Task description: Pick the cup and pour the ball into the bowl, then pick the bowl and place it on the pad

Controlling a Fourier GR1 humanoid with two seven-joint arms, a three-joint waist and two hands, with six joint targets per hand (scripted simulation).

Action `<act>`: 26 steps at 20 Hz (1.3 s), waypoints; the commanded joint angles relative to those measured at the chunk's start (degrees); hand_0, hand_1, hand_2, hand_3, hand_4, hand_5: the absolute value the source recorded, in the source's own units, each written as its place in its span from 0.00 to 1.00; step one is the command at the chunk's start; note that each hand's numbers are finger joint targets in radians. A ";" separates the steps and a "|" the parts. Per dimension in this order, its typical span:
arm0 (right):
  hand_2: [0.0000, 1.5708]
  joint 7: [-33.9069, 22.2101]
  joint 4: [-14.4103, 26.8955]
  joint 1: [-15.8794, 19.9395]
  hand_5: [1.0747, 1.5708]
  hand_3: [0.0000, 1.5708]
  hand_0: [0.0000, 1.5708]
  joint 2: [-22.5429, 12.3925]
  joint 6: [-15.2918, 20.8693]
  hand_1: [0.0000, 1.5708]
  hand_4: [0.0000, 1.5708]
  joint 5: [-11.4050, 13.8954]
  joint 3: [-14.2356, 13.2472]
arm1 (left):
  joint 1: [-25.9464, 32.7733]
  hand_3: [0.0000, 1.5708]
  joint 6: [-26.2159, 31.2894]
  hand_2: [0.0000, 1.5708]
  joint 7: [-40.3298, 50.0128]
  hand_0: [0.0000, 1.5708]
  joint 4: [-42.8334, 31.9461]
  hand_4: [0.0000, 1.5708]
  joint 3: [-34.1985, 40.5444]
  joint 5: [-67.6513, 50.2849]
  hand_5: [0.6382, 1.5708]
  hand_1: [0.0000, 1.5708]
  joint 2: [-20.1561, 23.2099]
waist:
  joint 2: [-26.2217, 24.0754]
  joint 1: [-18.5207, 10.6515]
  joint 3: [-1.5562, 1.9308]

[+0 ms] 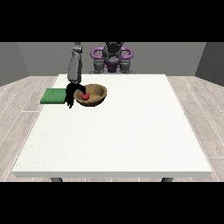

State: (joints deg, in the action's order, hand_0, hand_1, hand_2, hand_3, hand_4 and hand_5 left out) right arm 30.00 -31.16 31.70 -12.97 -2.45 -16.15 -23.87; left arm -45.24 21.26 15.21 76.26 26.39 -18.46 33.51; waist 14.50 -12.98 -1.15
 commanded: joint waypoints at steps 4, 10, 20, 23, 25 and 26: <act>1.00 -3.11 5.32 -5.70 0.80 1.00 1.00 -1.46 9.56 1.00 0.60 4.41 1.19 | -2.45 0.00 0.63 0.00 0.69 0.00 1.13 0.65 1.17 -2.02 0.96 0.00 2.14 | 5.25 -1.39 1.15; 1.00 -7.93 2.82 -7.94 0.93 0.87 1.00 -7.07 12.51 1.00 0.61 6.97 3.46 | 0.33 0.00 1.80 0.00 0.01 0.00 0.26 0.73 1.41 -2.73 0.95 0.00 1.34 | 1.65 -2.13 0.92; 1.00 -31.85 -4.54 1.04 0.97 0.62 1.00 -17.43 12.64 1.00 0.67 9.62 9.05 | 5.27 0.00 5.63 0.00 -4.24 0.00 -12.43 0.76 5.28 -1.93 0.97 0.00 5.65 | -5.17 4.24 0.98; 1.00 -35.71 -5.30 2.05 0.98 0.53 1.00 -21.27 9.83 1.00 0.66 11.41 10.80 | 9.13 0.00 2.85 0.00 -8.07 0.00 -11.26 0.77 4.04 1.70 0.96 0.00 3.11 | -6.99 6.31 1.05; 1.00 -36.80 -5.47 2.57 0.99 0.45 1.00 -25.22 6.02 1.00 0.67 11.28 10.44 | 9.91 0.00 4.32 0.00 -9.54 0.00 -12.31 0.76 5.19 1.04 0.97 0.00 4.69 | -6.68 7.09 1.08; 1.00 -38.25 -7.14 4.40 0.99 0.43 1.00 -24.24 6.87 1.00 0.69 11.27 10.78 | 9.44 0.00 4.61 0.00 -9.87 0.00 -14.57 0.77 5.64 1.01 0.97 0.00 5.89 | -6.72 8.43 1.09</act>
State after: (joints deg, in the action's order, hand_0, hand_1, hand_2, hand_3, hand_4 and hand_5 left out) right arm -3.10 -36.70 33.50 -33.24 6.85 -5.63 -13.89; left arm -37.62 25.13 7.93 64.38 31.32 -18.12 38.35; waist 8.61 -6.94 -0.15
